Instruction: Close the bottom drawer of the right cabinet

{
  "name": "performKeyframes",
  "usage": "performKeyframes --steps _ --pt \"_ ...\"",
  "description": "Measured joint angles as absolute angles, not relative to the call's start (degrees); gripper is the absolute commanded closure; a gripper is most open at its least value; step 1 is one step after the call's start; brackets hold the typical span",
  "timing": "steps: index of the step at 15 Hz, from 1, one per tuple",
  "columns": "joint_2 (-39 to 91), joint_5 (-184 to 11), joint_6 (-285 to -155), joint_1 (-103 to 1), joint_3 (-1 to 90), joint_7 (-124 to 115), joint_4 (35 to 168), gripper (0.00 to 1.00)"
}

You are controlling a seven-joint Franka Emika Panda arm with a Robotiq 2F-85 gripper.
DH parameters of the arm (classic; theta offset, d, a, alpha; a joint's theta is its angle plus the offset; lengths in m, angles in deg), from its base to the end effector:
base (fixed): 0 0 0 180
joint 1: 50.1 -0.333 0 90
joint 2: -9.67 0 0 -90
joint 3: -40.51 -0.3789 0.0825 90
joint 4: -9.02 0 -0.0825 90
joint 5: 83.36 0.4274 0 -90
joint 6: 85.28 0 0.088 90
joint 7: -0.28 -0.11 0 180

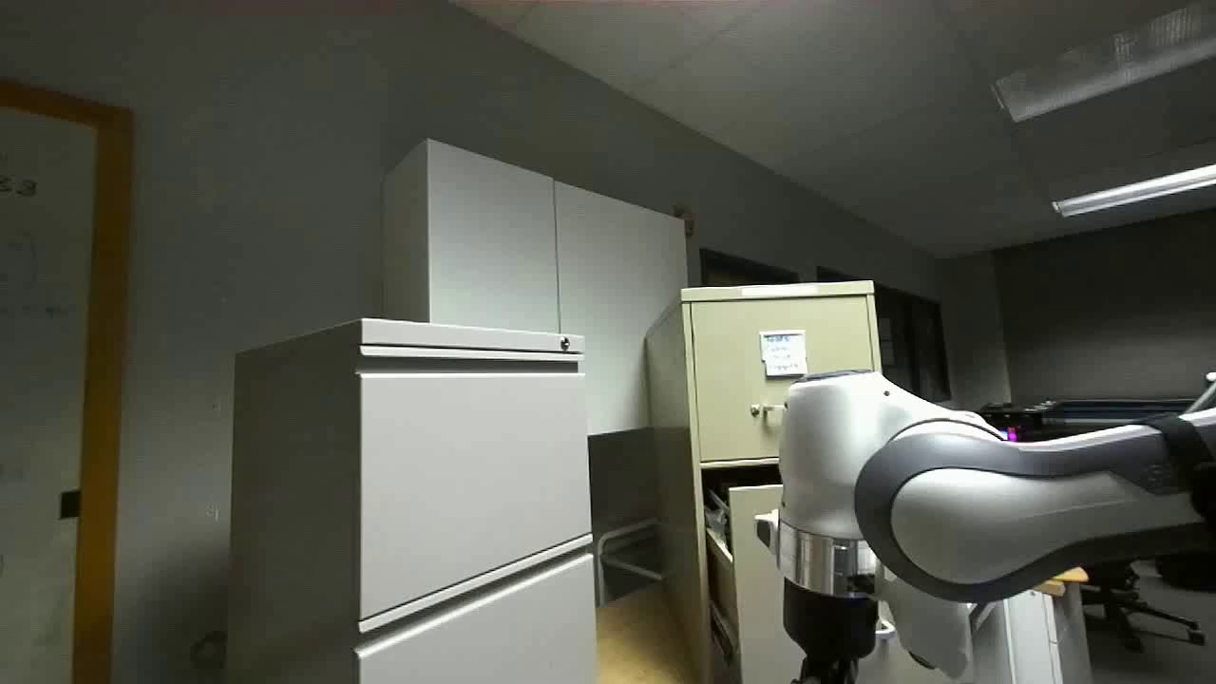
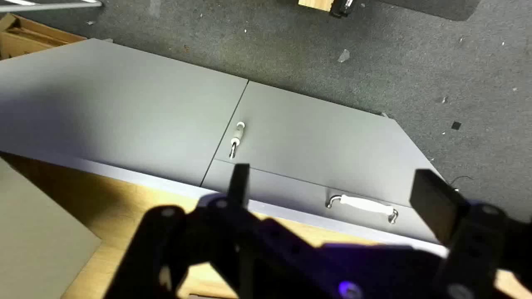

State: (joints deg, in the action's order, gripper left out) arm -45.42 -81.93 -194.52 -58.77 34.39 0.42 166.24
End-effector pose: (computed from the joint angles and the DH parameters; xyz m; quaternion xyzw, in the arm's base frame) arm 0.2633 0.0745 0.5085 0.9920 0.1063 0.0637 0.0251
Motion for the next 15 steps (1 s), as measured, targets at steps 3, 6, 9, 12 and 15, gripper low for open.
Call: performKeyframes --steps 3,6,9,12,15 --pt "-45.43 -81.93 -194.57 -58.77 34.39 0.42 166.23 0.0" --pt "-45.42 -81.93 -194.59 -58.76 34.39 0.4 166.24 0.0" --pt "-45.41 -81.95 -196.48 -58.52 34.33 -0.33 166.21 0.25" --pt "-45.4 -82.22 -202.79 -57.36 33.72 -2.83 166.19 0.48" --pt "-45.2 -83.89 -211.76 -53.85 32.55 -6.43 166.24 0.73"
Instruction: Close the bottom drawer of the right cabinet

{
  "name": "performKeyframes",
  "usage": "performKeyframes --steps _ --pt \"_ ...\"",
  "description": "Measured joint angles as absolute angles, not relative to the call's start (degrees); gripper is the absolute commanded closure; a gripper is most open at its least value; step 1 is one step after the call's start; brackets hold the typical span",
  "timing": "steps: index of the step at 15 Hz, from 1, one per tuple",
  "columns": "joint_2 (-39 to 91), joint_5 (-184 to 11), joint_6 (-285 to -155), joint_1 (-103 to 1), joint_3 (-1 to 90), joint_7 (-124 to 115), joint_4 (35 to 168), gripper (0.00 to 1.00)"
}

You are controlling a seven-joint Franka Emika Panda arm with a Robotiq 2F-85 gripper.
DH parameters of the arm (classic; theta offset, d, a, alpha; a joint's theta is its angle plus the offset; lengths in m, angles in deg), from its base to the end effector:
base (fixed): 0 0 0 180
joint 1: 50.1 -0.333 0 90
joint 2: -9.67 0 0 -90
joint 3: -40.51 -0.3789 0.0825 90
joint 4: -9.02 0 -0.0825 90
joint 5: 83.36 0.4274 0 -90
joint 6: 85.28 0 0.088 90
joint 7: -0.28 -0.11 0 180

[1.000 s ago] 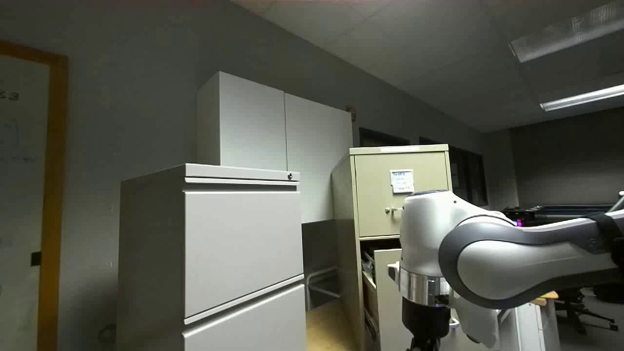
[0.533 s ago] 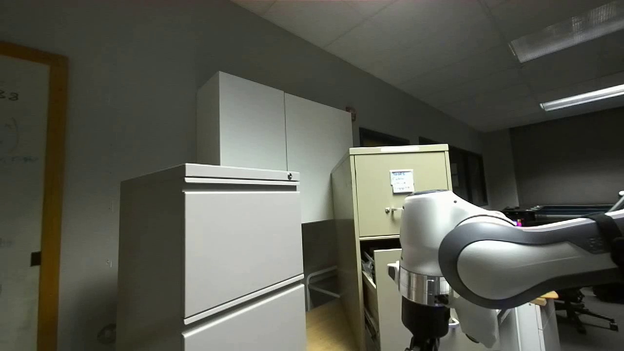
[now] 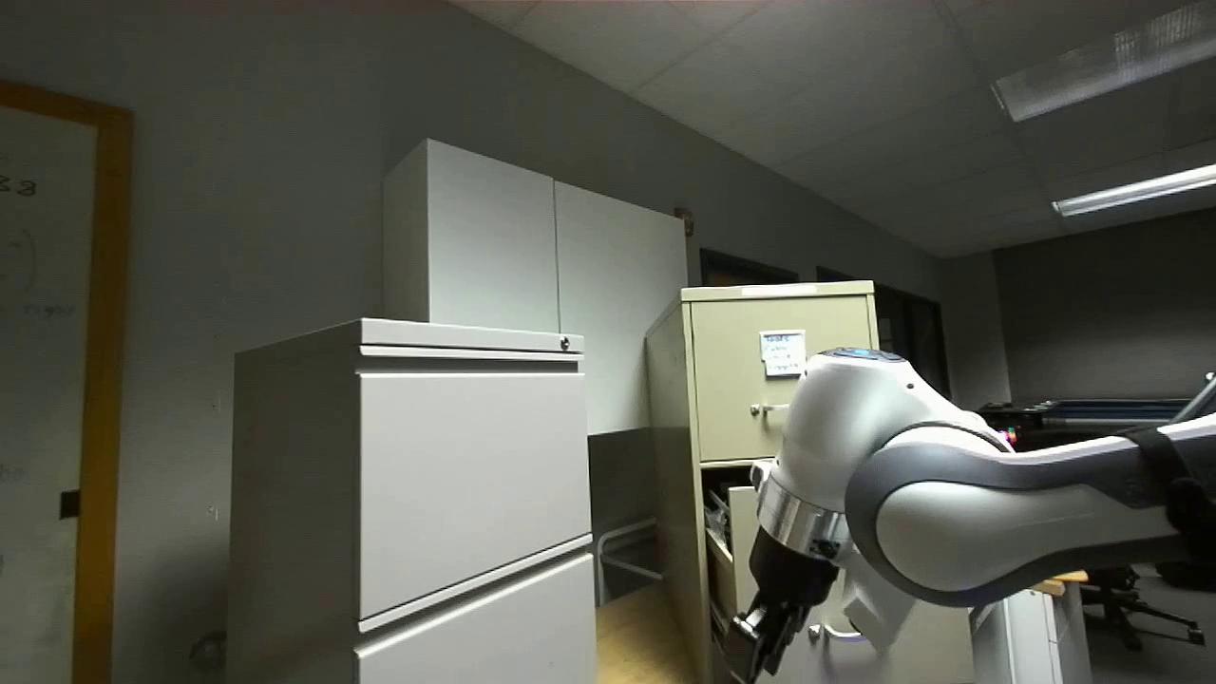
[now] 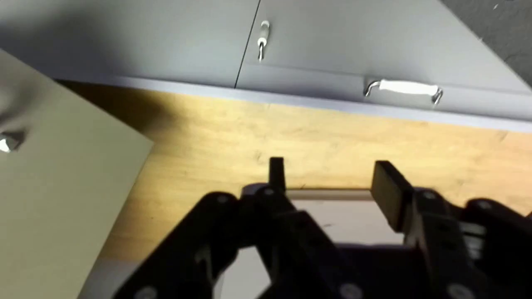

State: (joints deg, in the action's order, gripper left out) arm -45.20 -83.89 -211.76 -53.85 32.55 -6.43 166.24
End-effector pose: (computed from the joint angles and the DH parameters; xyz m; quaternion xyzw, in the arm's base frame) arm 0.2924 0.0665 0.5406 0.9763 0.0276 0.2124 0.0321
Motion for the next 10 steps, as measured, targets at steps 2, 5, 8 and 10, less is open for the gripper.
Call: performKeyframes --steps 2,5,8,10 --pt "-44.66 -85.5 -217.48 -50.4 32.17 -8.56 166.3 0.87" --pt "-43.03 -88.21 -225.2 -43.82 31.99 -11.94 166.45 1.0" --pt "-40.84 -90.77 -230.69 -36.26 31.21 -15.98 166.68 1.0" --pt "-39.55 -91.92 -232.3 -31.71 30.47 -18.22 166.72 1.0"
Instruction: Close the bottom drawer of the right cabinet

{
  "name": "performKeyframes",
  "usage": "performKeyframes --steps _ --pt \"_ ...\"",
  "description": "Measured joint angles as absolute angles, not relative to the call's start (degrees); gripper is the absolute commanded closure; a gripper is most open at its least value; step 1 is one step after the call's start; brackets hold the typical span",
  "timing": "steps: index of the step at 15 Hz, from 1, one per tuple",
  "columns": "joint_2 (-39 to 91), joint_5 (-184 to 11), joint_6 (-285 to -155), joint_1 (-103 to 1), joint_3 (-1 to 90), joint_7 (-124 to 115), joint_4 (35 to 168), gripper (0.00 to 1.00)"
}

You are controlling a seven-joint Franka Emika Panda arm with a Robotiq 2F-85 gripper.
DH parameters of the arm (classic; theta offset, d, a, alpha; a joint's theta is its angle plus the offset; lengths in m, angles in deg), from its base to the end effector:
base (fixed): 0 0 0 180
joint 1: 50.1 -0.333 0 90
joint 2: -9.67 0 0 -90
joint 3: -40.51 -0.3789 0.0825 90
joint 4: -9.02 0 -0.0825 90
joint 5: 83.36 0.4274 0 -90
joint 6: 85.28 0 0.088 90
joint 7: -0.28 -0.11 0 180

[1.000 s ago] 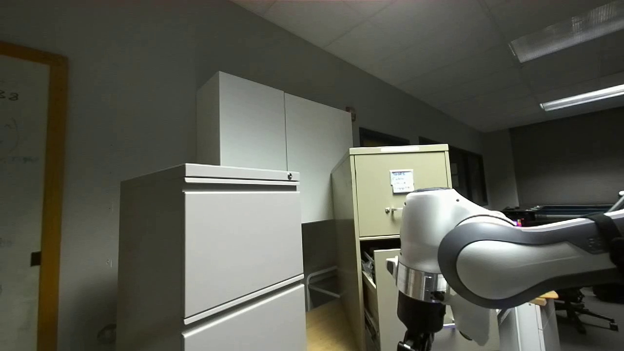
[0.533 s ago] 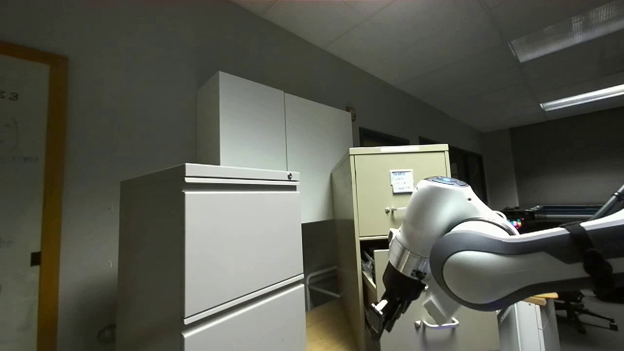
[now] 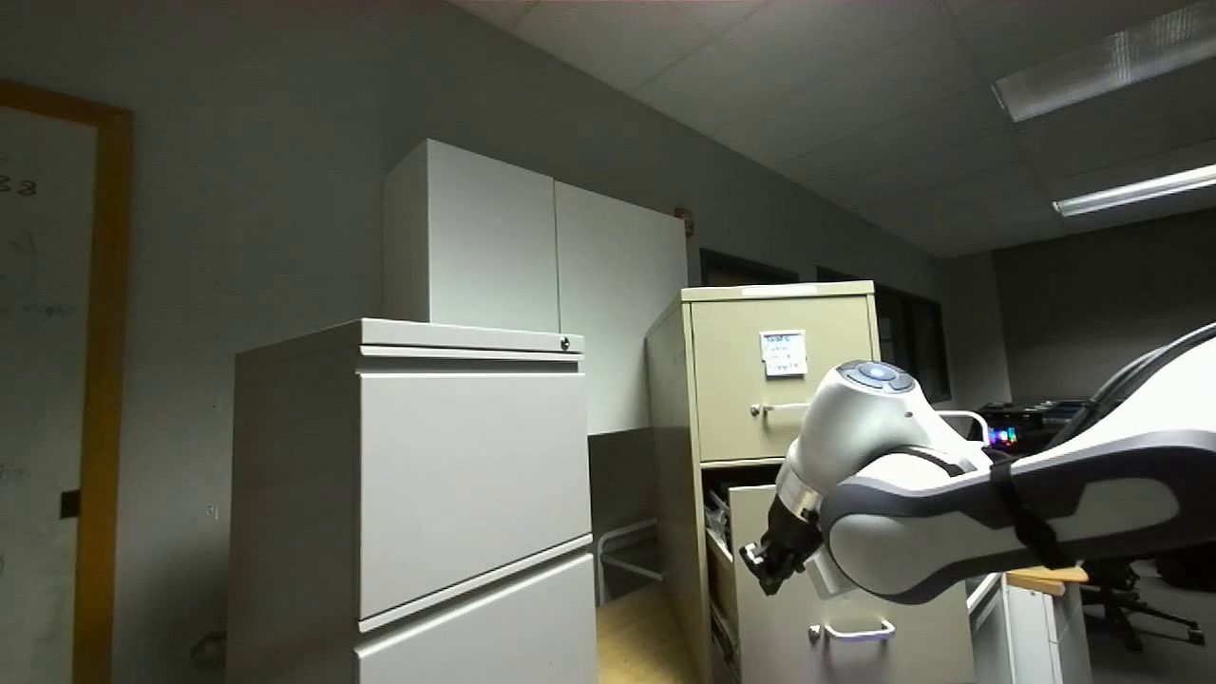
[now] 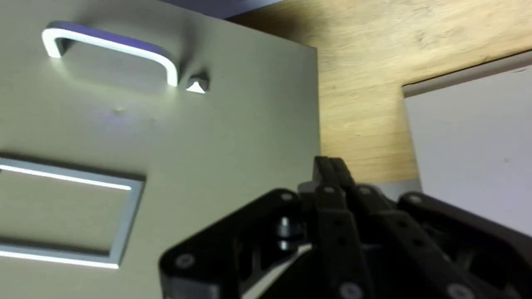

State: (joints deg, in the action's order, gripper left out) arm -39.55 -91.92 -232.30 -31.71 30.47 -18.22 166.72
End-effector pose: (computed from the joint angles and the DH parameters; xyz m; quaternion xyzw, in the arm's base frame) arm 0.3367 -0.0387 0.5496 0.9217 -0.1797 0.3283 0.1020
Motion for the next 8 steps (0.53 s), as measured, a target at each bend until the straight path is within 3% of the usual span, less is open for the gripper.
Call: performKeyframes --steps 8 --pt "-36.82 -96.5 -241.95 -17.24 25.68 -29.97 166.96 1.0"
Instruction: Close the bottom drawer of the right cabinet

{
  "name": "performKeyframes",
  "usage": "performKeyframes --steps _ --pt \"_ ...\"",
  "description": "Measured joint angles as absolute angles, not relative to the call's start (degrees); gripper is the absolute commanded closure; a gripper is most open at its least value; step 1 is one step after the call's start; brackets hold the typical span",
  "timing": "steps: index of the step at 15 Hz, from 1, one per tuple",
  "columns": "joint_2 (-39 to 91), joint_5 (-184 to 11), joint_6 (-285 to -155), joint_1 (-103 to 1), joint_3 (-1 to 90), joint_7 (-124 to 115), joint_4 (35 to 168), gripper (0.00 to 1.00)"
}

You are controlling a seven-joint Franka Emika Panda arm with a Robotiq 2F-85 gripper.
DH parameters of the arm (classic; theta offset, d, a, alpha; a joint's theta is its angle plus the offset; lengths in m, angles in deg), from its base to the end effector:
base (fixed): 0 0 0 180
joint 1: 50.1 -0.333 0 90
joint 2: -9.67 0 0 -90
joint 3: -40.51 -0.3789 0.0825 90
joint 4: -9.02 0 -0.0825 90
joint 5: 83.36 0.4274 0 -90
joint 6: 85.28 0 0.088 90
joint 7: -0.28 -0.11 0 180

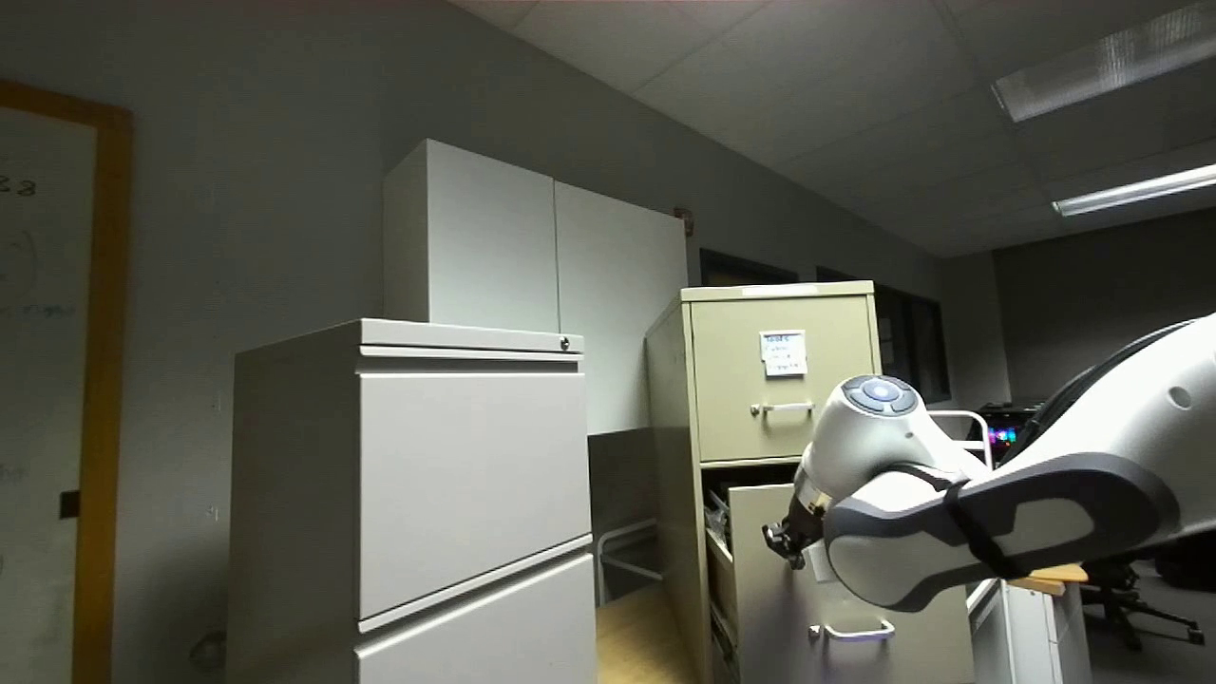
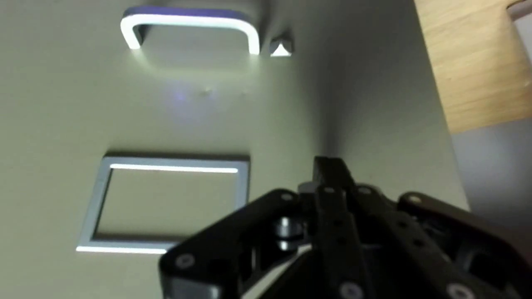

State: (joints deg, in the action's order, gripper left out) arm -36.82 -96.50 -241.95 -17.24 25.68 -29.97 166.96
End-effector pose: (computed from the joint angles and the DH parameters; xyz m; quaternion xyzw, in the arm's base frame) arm 0.3453 -0.0901 0.5469 0.8650 -0.3011 0.3755 0.1420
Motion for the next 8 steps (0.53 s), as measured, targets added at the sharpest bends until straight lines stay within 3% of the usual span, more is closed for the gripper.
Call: performKeyframes --steps 8 --pt "-36.0 -97.32 -256.05 7.35 1.6 -46.34 166.37 1.0"
